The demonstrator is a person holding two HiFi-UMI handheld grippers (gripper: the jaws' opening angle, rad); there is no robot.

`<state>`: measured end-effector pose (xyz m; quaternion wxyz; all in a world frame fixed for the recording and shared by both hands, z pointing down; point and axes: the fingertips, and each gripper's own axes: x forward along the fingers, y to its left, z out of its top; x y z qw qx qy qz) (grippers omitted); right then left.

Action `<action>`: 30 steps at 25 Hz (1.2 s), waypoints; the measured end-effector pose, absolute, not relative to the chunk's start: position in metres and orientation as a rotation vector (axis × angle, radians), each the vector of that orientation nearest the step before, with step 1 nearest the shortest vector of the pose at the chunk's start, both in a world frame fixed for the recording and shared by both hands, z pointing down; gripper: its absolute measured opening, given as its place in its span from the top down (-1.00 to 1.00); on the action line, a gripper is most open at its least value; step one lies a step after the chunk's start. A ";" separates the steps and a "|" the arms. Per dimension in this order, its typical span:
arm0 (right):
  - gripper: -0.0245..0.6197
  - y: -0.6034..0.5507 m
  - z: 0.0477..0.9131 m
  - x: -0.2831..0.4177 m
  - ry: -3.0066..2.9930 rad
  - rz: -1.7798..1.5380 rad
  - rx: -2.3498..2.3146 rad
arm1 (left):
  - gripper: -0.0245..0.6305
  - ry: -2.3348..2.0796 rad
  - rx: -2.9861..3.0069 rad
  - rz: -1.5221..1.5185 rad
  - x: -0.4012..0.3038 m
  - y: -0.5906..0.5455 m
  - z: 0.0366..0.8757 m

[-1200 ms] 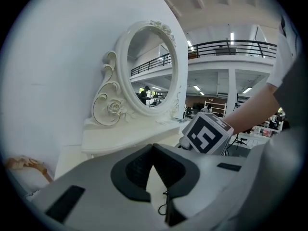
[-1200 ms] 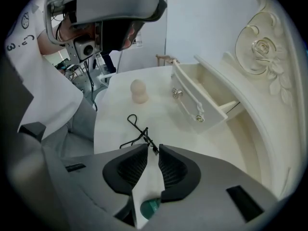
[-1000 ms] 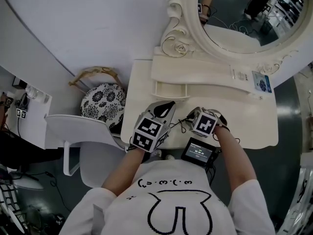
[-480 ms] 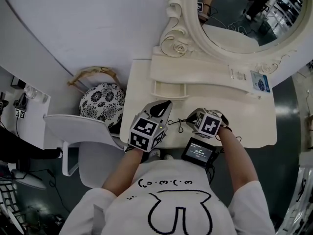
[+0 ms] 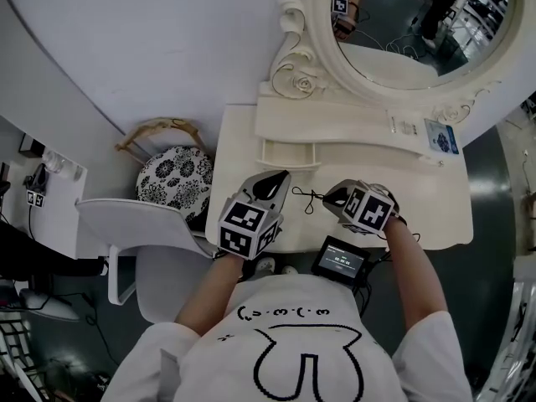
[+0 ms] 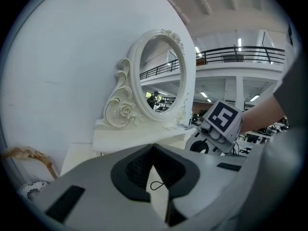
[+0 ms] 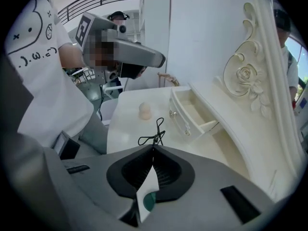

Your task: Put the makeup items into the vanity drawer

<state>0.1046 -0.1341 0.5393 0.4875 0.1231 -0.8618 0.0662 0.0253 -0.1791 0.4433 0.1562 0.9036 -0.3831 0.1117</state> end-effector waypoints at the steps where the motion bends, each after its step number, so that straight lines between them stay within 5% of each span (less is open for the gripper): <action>1: 0.91 -0.137 0.532 0.104 -2.110 0.157 0.317 | 0.94 -1.102 2.586 0.315 0.024 -0.180 0.442; 30: 0.90 -0.234 0.492 0.066 -2.266 0.210 0.501 | 0.94 -1.223 2.531 0.306 0.001 -0.192 0.438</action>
